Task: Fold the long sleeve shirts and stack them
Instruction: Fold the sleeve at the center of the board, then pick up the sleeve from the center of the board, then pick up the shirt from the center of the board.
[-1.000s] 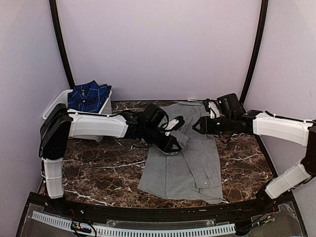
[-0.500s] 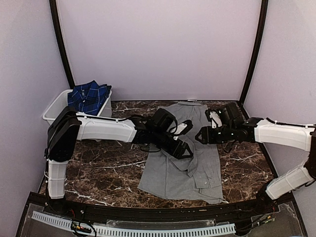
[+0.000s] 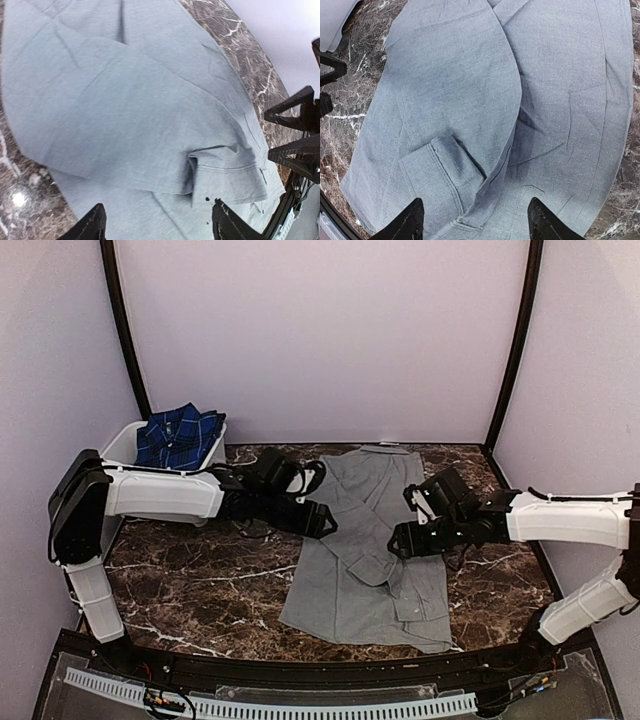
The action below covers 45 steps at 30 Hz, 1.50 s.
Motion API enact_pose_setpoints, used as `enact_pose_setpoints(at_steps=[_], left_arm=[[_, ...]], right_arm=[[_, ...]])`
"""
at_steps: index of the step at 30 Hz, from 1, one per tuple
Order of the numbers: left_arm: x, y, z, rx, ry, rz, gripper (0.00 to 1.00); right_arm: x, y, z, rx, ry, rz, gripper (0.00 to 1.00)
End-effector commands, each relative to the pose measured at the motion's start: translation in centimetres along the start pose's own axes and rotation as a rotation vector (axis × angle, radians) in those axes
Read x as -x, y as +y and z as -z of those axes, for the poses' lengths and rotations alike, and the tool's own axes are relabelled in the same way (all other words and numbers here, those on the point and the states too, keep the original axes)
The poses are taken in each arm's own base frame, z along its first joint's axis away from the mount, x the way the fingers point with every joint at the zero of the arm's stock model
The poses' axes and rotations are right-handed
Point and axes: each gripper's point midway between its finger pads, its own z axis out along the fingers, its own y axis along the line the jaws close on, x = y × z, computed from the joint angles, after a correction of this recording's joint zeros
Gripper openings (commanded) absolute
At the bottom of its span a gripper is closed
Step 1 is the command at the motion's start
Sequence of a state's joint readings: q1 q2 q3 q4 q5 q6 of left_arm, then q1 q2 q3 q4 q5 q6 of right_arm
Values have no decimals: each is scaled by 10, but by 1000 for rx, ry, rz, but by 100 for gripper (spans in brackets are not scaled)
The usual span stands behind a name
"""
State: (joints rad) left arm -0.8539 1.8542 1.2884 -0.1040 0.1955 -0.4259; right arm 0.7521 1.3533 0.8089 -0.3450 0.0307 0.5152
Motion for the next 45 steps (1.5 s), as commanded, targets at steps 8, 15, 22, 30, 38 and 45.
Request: enact_pose_setpoints(at_steps=[8, 15, 22, 30, 38, 45], left_arm=[[-47, 47, 37, 186, 85, 110, 70], [-98, 69, 57, 280, 208, 189, 65], [-149, 51, 66, 143, 324, 292, 60], [-175, 22, 55, 40, 403, 335, 54], [-202, 22, 52, 86, 492, 380, 44], [-217, 8, 50, 25, 526, 417, 34]], right_arm=[[-40, 10, -18, -48, 106, -79, 61], [-51, 2, -15, -73, 128, -100, 38], [-40, 12, -5, -36, 105, -78, 3], [-16, 21, 4, -36, 63, -46, 0], [19, 32, 19, -35, -26, -26, 0], [69, 47, 34, -40, -145, 13, 0]])
